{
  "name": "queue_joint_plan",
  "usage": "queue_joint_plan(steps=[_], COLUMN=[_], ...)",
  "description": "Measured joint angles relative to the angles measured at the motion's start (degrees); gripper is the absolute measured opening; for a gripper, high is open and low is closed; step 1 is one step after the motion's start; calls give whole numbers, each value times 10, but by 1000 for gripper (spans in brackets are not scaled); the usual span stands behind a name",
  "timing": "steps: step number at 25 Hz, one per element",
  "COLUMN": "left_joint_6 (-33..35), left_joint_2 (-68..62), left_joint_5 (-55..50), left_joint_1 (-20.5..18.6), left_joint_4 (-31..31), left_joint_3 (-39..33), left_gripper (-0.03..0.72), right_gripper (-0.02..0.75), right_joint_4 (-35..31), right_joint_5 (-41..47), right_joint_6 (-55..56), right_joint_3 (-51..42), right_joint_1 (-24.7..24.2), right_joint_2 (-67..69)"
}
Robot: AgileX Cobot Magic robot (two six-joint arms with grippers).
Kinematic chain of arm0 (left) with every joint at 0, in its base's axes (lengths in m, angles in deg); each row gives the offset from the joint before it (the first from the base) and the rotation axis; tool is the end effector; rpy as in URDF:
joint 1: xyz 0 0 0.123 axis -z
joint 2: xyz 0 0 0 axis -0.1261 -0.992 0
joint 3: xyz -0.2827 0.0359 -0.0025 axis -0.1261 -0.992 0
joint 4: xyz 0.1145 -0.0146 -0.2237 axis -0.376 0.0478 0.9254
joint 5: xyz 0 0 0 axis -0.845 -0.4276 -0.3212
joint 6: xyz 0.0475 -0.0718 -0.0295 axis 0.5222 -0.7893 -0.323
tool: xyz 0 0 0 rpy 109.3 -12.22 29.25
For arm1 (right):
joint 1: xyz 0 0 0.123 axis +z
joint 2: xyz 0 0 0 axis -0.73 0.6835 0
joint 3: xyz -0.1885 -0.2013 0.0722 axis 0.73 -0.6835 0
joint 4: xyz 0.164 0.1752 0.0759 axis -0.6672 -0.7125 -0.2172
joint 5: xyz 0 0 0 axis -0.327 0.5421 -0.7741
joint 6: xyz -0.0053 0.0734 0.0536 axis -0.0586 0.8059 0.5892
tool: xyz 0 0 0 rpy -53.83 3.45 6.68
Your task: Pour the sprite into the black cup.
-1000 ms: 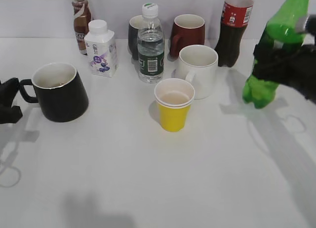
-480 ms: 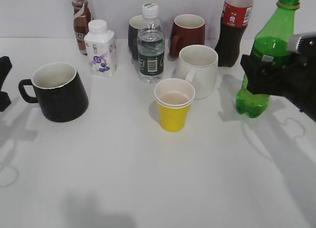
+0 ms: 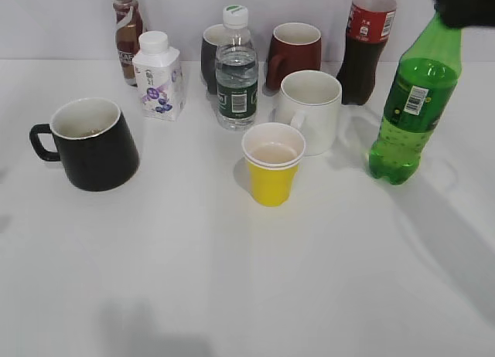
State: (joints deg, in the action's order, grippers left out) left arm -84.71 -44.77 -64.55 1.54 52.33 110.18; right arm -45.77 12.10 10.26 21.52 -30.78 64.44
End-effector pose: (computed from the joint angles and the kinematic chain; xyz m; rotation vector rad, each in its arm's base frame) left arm 0.1358 -0.0200 0.3194 0.1834 1.7191 -0.0523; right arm 0.2518 0.0793 0.3042 -0.3565 1.4282 0.1724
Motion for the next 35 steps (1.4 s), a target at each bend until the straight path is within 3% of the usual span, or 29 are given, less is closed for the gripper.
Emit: queue_joint_plan(steps=[5,10,14,17,23,28,35], left_joint_6=[0,0,0,0,0,0,0], left_joint_2=[110,183,240,281,332,335,335], left_joint_5=[-266,-480,-567,-586,-563,-547,-546], left_joint_1=[0,0,0,0,0,1,1], left_joint_4=[-1,3,15,17,37,33,32], left_joint_3=[106,126,124,99,22,7,6], left_gripper=[324,382,454,468,470,470,470], right_gripper=[635,623,614,600,594,593,576], right_joint_4=[7,-15,-35,-52,-58,-59,-59], right_joint_5=[270,602,838,973,1030,975,967], right_joint_6=[2,2,2,2,3,3,4], right_joint_3=[11,11,11,11,-44,-71,-73], right_joint_1=[16,19,19,19,19,19,19], right_joint_2=[-196,-379,-496,-568,-673,-686,-686])
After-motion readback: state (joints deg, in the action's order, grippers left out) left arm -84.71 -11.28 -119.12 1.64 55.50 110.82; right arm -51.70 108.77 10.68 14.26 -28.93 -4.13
